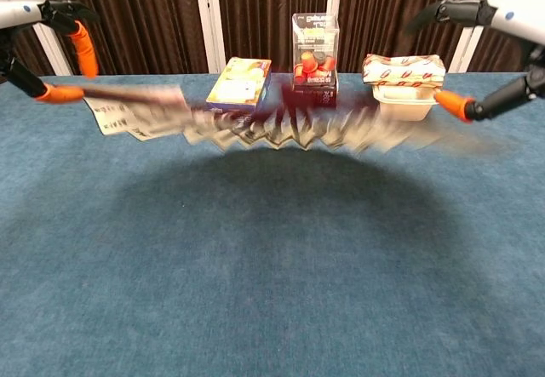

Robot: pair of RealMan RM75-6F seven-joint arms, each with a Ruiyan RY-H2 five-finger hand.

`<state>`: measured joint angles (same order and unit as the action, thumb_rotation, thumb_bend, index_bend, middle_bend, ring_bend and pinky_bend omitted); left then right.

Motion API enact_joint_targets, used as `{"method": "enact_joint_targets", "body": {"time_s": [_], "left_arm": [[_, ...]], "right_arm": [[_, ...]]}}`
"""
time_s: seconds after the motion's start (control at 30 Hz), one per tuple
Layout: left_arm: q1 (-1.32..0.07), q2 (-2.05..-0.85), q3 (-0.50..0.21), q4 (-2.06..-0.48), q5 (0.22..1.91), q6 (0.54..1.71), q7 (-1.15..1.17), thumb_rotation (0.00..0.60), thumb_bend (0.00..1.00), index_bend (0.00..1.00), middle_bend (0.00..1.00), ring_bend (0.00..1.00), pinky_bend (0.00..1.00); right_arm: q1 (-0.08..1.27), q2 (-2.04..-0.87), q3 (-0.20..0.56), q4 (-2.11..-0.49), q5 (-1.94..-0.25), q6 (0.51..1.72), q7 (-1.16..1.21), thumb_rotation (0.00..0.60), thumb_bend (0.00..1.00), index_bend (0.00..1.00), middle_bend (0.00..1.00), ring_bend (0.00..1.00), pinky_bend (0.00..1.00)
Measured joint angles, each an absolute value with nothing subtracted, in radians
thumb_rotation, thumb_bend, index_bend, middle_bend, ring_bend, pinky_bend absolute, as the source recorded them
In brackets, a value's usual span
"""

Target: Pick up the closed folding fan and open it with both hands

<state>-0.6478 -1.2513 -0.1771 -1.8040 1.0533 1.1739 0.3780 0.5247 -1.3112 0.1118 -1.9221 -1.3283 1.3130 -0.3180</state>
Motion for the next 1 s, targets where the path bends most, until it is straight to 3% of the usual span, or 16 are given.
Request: {"method": "enact_joint_targets", "body": {"time_s": [0.07, 0.23, 0.67, 0.83, 1.0], "left_arm": [[-0.648, -1.242, -0.176, -1.810, 1.053, 1.162, 0.371, 0.600, 0.18, 0.12, 0.00, 0.00, 0.00], [-0.646, -1.229, -0.178, -1.822, 1.060, 1.151, 0.356, 0.600, 0.14, 0.07, 0.00, 0.00, 0.00], [-0.623, -1.188, -0.174, -1.857, 1.083, 1.150, 0.322, 0.600, 0.13, 0.06, 0.00, 0.00, 0.00], [-0.585, -1.158, -0.160, -1.877, 1.122, 1.192, 0.304, 0.600, 0.05, 0.03, 0.00, 0.00, 0.00], [-0.520, -1.122, -0.126, -1.903, 1.162, 1.246, 0.270, 0.600, 0.04, 0.02, 0.00, 0.00, 0.00]], "right_arm": [[0.523, -1.305, 0.105, -1.929, -1.334, 1.305, -0.334, 0.600, 0.33, 0.00, 0.00, 0.00, 0.00], [0.524, -1.290, 0.102, -1.958, -1.321, 1.280, -0.377, 0.600, 0.24, 0.00, 0.00, 0.00, 0.00], [0.519, -1.257, 0.105, -2.002, -1.311, 1.251, -0.412, 0.600, 0.24, 0.00, 0.00, 0.00, 0.00], [0.497, -1.242, 0.100, -1.977, -1.311, 1.268, -0.405, 0.600, 0.24, 0.00, 0.00, 0.00, 0.00], [0.450, -1.225, 0.098, -1.957, -1.278, 1.303, -0.337, 0.600, 0.24, 0.00, 0.00, 0.00, 0.00]]}}
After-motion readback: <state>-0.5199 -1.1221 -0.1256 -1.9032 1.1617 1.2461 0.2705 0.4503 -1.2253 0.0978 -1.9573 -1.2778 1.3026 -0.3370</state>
